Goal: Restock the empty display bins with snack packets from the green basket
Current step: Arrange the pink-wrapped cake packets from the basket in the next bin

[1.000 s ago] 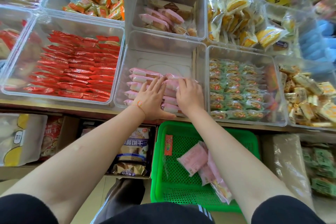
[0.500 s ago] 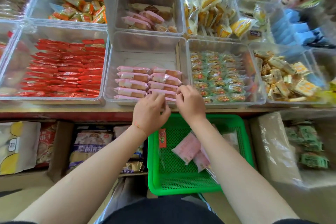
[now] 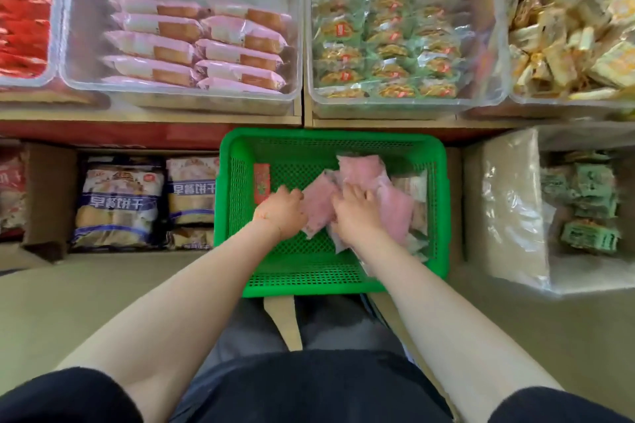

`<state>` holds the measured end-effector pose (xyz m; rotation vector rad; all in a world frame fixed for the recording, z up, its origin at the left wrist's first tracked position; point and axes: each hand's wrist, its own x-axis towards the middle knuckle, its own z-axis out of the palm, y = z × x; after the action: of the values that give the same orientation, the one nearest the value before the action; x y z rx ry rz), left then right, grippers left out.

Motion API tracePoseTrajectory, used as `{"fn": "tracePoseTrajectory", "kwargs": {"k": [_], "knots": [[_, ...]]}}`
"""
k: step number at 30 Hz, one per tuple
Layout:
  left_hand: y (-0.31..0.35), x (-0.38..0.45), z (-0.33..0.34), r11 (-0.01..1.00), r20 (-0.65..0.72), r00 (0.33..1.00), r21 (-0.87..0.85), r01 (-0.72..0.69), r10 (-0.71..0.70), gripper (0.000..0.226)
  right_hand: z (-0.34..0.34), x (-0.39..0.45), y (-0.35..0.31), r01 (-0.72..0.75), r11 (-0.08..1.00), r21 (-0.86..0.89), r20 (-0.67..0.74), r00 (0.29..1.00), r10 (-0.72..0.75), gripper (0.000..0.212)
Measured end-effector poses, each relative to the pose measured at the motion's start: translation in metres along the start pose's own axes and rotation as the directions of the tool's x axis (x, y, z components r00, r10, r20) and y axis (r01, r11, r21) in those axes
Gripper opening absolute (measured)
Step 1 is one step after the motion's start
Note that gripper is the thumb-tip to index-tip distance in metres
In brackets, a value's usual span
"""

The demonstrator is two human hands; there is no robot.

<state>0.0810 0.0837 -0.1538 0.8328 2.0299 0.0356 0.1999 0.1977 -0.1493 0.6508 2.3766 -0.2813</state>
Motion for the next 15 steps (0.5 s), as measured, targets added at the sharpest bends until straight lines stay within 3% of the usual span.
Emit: {"fn": "tracePoseTrajectory", "kwargs": {"k": [3, 5, 7, 12, 15], "knots": [[0.010, 0.012, 0.027, 0.999, 0.000, 0.999, 0.019, 0.044, -0.044, 0.065, 0.013, 0.005, 0.007, 0.051, 0.997, -0.055, -0.001, 0.999, -0.051, 0.069], [0.016, 0.019, 0.044, 0.998, -0.038, 0.998, 0.027, 0.059, -0.058, 0.074, 0.020, 0.006, 0.013, 0.004, 1.000, -0.028, -0.057, 0.998, -0.006, 0.082], [0.025, 0.023, 0.058, 0.992, -0.082, 0.992, 0.069, 0.103, -0.097, 0.086, 0.023, 0.005, 0.020, -0.041, 0.999, 0.018, -0.124, 0.991, 0.042, 0.081], [0.036, 0.030, 0.078, 0.962, -0.225, 0.962, 0.186, 0.198, -0.155, 0.100, 0.018, 0.000, 0.030, 0.055, 0.943, 0.327, -0.203, 0.979, 0.013, 0.078], [0.031, 0.035, 0.079, 0.967, -0.284, 0.952, 0.185, 0.175, -0.118, 0.102, 0.007, -0.005, 0.038, 0.091, 0.866, 0.491, -0.320, 0.944, 0.082, 0.057]]}}
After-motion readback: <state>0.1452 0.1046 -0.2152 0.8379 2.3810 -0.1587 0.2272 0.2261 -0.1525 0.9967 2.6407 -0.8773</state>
